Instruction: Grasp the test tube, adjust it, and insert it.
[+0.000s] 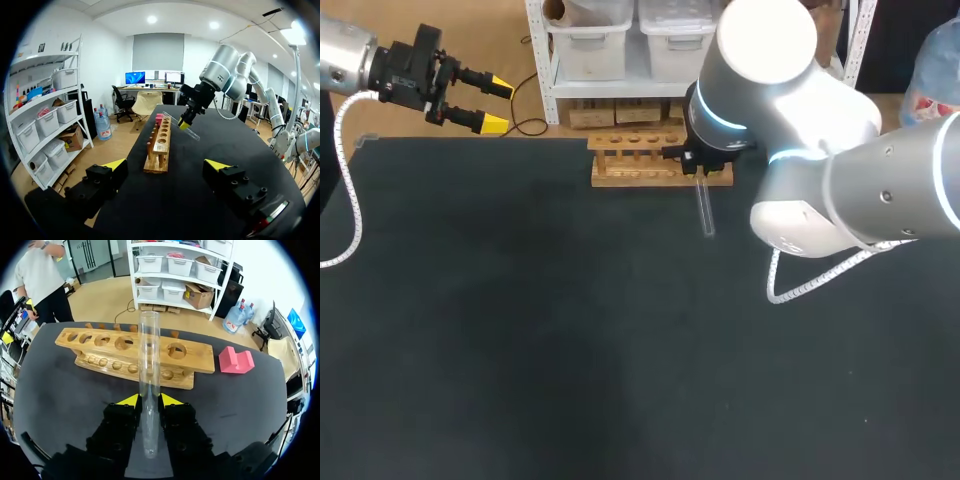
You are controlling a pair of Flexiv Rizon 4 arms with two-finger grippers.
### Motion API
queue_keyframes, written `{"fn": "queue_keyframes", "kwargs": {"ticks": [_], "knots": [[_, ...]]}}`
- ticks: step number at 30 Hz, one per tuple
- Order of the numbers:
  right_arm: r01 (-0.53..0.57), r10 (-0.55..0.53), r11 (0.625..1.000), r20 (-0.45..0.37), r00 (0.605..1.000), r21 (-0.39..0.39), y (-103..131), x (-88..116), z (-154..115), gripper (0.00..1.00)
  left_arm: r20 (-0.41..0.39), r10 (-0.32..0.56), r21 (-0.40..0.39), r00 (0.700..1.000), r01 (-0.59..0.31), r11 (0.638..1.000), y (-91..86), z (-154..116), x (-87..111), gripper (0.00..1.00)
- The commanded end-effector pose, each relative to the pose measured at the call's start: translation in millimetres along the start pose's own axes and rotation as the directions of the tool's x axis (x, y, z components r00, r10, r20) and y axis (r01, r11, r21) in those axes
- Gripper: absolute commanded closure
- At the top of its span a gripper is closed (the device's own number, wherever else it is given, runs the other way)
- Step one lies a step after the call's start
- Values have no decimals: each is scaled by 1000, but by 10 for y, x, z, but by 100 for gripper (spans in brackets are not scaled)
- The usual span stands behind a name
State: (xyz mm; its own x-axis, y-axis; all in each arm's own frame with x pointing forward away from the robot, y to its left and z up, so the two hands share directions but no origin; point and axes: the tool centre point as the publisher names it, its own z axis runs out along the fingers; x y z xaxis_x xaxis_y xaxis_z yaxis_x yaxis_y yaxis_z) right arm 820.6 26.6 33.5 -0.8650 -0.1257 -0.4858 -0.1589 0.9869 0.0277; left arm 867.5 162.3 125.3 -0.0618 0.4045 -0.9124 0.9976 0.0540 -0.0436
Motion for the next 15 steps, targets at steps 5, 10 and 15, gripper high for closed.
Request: {"fn": "queue_keyframes", "kwargs": {"ticks": [5, 10, 15], "knots": [[-6, 6, 1000, 14, 1000, 0, -25, 9, -93, 100, -1, 1, 3, 1000, -1, 1000, 17, 2, 3, 0], [-21, 21, 1000, 45, 999, 0, -65, -6, -224, 100, -1, 1, 3, 1000, -1, 1000, 17, 2, 3, 0], [-35, 35, 999, 80, 996, 8, -108, -21, -376, 100, -1, 1, 3, 1000, -1, 1000, 17, 2, 3, 0]]}}
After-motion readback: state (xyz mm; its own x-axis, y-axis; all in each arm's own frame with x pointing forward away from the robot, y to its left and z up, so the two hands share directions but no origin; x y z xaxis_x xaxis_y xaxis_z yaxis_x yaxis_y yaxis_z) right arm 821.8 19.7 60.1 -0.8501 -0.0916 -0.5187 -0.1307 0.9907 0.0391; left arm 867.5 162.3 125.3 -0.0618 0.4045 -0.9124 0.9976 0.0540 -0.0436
